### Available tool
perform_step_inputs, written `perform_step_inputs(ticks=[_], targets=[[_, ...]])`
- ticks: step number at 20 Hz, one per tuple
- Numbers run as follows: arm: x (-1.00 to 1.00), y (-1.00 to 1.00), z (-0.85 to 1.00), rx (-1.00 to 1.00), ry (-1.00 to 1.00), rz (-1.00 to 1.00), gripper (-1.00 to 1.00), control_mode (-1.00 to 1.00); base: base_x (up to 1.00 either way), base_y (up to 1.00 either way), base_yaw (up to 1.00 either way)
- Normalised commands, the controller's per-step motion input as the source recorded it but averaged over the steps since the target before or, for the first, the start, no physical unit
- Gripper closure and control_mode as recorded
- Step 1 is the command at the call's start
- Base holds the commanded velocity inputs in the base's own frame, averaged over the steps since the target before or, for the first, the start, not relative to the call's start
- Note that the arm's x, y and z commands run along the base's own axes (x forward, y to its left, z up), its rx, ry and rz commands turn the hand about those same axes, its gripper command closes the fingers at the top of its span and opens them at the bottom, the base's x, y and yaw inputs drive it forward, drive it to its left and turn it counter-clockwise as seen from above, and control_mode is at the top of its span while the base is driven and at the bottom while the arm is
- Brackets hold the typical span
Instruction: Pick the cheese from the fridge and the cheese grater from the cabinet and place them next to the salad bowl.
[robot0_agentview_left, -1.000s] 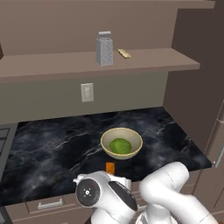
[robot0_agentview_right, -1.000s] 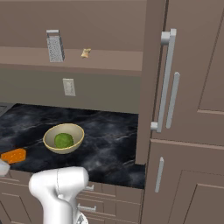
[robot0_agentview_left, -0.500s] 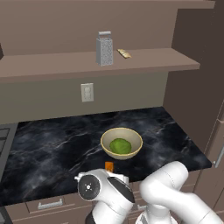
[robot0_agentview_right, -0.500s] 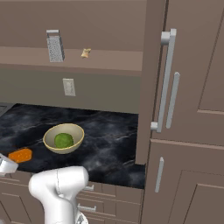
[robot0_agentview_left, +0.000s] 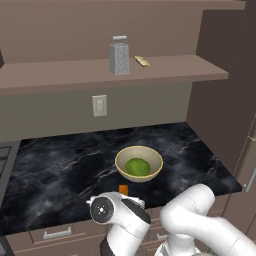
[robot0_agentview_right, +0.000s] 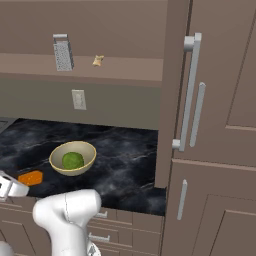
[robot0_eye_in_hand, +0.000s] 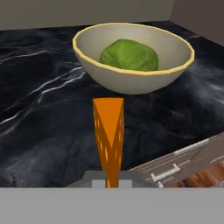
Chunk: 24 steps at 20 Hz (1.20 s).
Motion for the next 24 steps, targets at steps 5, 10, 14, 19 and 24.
perform_step_inputs(ticks=[5,10,14,19,24], targets=[[0.32,0.0,-0.16,0.0,0.0,0.0,1.0,-1.0,0.0,0.0,0.0],[0.3,0.0,-0.22,-0.01,0.0,0.0,1.0,-1.0,0.0,0.0,0.0],[0.12,0.01,-0.35,-0.01,0.0,0.0,1.0,-1.0,0.0,0.0,0.0],[0.19,0.0,-0.31,0.0,0.0,0.0,1.0,-1.0,0.0,0.0,0.0],[0.3,0.0,-0.19,0.0,0.0,0.0,1.0,-1.0,0.0,0.0,0.0]])
